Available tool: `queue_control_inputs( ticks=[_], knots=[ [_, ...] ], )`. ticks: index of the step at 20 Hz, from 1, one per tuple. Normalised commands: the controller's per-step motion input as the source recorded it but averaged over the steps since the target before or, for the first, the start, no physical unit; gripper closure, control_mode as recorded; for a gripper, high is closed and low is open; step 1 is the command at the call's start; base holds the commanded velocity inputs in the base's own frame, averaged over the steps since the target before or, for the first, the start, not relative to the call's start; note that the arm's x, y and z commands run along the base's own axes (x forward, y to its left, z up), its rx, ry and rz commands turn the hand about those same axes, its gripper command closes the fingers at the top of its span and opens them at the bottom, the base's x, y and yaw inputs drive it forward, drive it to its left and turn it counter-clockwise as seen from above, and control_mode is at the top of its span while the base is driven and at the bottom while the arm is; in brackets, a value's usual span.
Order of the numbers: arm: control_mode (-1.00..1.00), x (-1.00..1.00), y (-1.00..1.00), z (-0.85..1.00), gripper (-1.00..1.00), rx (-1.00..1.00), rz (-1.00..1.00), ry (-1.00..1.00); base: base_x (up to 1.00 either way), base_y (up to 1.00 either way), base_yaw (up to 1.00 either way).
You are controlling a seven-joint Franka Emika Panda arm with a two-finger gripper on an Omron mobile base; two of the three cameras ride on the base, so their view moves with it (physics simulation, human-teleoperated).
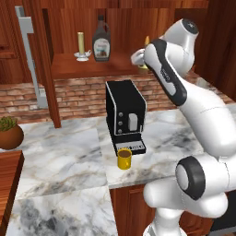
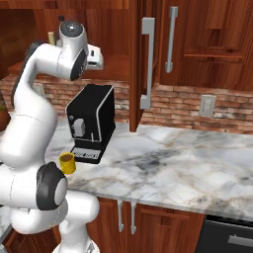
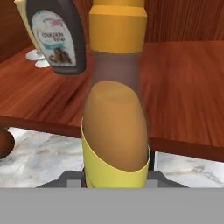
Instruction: Pick the syrup bottle and honey bottle from the cabinet and place them next to the mug.
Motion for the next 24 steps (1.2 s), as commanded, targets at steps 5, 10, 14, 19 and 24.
queue_control_inputs(
  ticks=[5, 10, 14, 19, 24],
  knots=[
    [-1.0, -1.0, 0.02, -0.26, 1.0, 0.01, 0.03, 0.0, 0.0, 0.0, 0.0],
    [-1.0, -0.89, 0.0, -0.53, 1.0, 0.0, 0.05, 0.01, 0.0, 0.0, 0.0],
    [-1.0, -0.67, 0.0, -0.72, 1.0, 0.0, 0.1, 0.04, 0.0, 0.0, 0.0],
    [-1.0, -0.29, 0.0, -0.87, 1.0, -0.04, 0.14, 0.02, 0.0, 0.0, 0.0],
    [-1.0, -0.02, 0.0, -0.76, 1.0, -0.07, 0.14, 0.0, 0.0, 0.0, 0.0]
  ],
)
